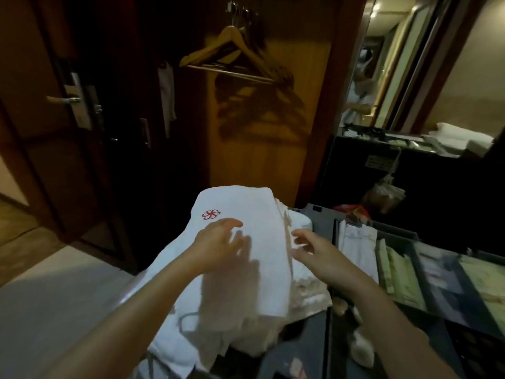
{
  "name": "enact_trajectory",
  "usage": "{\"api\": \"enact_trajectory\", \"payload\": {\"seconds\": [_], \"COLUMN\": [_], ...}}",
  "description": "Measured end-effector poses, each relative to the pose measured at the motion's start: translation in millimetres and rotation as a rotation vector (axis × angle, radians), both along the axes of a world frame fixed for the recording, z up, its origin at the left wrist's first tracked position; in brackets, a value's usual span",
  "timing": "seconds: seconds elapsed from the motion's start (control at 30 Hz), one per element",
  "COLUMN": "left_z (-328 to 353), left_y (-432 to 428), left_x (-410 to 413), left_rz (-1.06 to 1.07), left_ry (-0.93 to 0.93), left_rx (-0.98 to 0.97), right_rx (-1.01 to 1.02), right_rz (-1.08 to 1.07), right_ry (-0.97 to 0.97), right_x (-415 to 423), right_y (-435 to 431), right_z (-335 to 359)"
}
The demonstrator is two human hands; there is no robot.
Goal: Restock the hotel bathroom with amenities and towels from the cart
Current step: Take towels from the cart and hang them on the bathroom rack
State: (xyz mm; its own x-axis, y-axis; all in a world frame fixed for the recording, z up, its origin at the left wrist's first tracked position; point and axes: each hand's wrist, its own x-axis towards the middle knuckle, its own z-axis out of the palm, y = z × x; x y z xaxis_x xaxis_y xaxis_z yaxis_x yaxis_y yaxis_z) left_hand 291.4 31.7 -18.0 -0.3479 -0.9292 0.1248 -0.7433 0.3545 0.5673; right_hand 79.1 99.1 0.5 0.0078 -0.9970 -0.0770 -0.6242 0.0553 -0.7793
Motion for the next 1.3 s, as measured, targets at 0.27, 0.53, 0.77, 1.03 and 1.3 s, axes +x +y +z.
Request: {"api": "enact_trajectory", "payload": {"seconds": [0.27,0.53,0.77,1.03,1.3], "left_z": [-70,-76,-72,-54,-73], "left_y": [-29,-32,-29,-20,6], "left_x": [4,6,3,16,18], "left_rz": [0.133,0.183,0.18,0.18,0.362], "left_ry": [-0.038,-0.054,-0.084,0.079,0.603], "left_rx": [-0.198,-0.189,-0.161,-0.076,0.19], "right_rx": [0.08,0.251,0.219,0.11,0.141], "right_rz": [-0.297,-0.062,-0.073,-0.302,-0.406], "right_ry": [-0.432,-0.521,-0.509,-0.502,-0.744], "right_x": [20,27,29,-2,-4], "right_y": [-59,-54,-42,-35,-18], "right_z": [-35,-49,-46,-15,-34]}}
